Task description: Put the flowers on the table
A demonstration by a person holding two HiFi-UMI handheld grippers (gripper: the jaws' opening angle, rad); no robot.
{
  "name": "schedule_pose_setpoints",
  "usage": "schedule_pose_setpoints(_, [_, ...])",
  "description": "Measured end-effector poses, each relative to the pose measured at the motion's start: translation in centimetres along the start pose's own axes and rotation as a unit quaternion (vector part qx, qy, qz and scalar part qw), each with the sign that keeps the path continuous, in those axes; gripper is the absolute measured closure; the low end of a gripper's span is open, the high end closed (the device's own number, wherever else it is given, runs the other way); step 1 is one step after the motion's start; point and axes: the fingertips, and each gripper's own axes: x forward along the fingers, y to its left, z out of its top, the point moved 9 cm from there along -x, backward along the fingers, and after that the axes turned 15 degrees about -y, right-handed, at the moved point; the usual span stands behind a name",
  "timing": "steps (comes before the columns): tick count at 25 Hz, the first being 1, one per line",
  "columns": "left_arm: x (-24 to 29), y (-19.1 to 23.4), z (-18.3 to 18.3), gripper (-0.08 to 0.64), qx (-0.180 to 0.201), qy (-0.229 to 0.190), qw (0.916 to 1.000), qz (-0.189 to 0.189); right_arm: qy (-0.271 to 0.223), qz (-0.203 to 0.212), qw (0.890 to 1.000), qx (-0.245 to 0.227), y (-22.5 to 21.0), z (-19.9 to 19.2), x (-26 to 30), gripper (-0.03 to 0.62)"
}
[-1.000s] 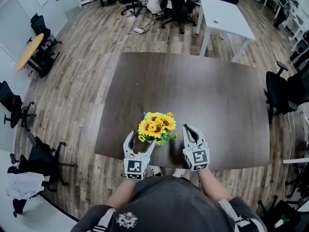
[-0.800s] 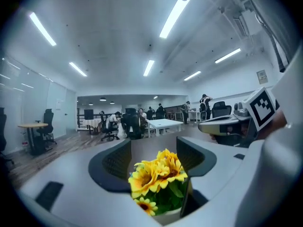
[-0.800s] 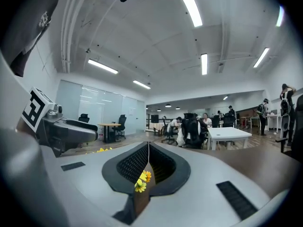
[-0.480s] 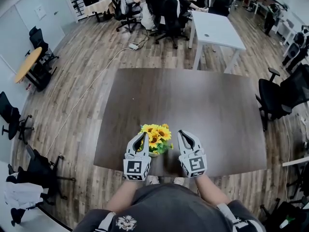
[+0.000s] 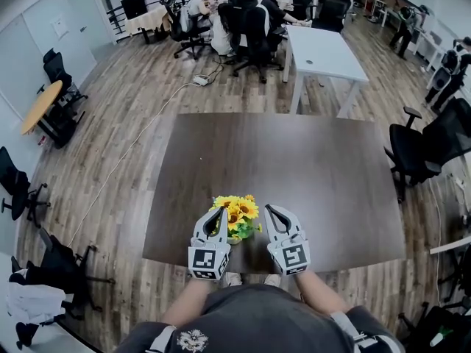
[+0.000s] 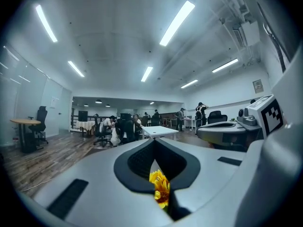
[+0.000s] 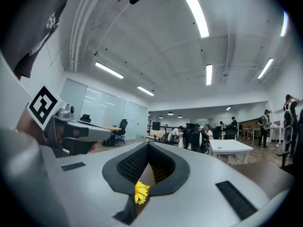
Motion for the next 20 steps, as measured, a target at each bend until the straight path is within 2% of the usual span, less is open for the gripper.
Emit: schedule_pose_setpoints(20, [-0.08, 0.31, -0.20, 0.554, 0.012, 0.010, 0.9999, 0.004, 0.010, 0.000, 1.000, -0.003, -0.37, -0.06, 0.05, 0.569])
